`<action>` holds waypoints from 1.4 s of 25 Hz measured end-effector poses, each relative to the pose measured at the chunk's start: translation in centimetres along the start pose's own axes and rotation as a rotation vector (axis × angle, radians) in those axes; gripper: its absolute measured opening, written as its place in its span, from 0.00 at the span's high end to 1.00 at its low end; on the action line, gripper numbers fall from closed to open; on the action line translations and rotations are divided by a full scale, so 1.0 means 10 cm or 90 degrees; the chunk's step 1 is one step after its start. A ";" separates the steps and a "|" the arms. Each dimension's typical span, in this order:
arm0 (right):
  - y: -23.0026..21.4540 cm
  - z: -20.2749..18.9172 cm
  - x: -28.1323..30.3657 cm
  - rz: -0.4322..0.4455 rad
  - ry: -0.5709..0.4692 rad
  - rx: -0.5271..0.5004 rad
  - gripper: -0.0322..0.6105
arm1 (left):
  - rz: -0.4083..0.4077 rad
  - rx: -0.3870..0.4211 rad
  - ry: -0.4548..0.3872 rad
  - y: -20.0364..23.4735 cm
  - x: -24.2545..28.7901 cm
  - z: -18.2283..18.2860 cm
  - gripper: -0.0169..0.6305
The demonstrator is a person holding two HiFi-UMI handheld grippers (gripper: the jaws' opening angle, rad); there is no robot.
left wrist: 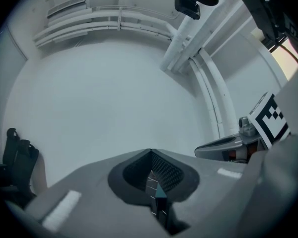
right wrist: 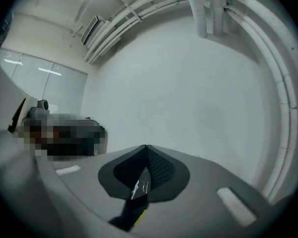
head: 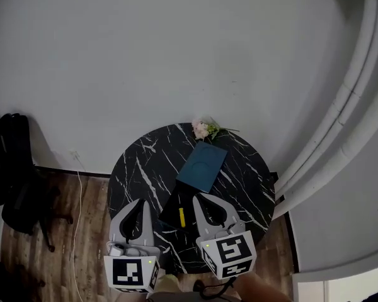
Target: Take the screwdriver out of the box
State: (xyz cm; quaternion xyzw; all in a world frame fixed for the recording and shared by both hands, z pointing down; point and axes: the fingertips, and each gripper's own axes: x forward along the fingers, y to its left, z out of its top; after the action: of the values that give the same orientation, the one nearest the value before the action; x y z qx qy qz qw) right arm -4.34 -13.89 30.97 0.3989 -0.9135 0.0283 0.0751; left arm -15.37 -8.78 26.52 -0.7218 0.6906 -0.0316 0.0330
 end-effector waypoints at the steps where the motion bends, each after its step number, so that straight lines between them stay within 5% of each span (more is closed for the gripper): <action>1: 0.01 -0.02 0.06 -0.001 0.005 0.003 0.91 | -0.002 -0.001 0.004 0.04 0.04 -0.02 0.97; 23: -0.04 -1.07 0.84 -0.008 0.155 0.079 0.89 | -0.037 -0.013 0.092 0.39 0.71 -0.70 0.97; 35: -0.07 -1.85 1.18 -0.021 0.275 0.127 0.79 | -0.054 -0.031 0.148 0.53 1.04 -1.18 0.97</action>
State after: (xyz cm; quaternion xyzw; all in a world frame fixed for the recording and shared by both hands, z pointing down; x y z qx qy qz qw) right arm -9.60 -20.87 51.07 0.4036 -0.8623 0.2020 0.2296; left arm -21.24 -19.44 37.78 -0.7425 0.6591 -0.0999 -0.0662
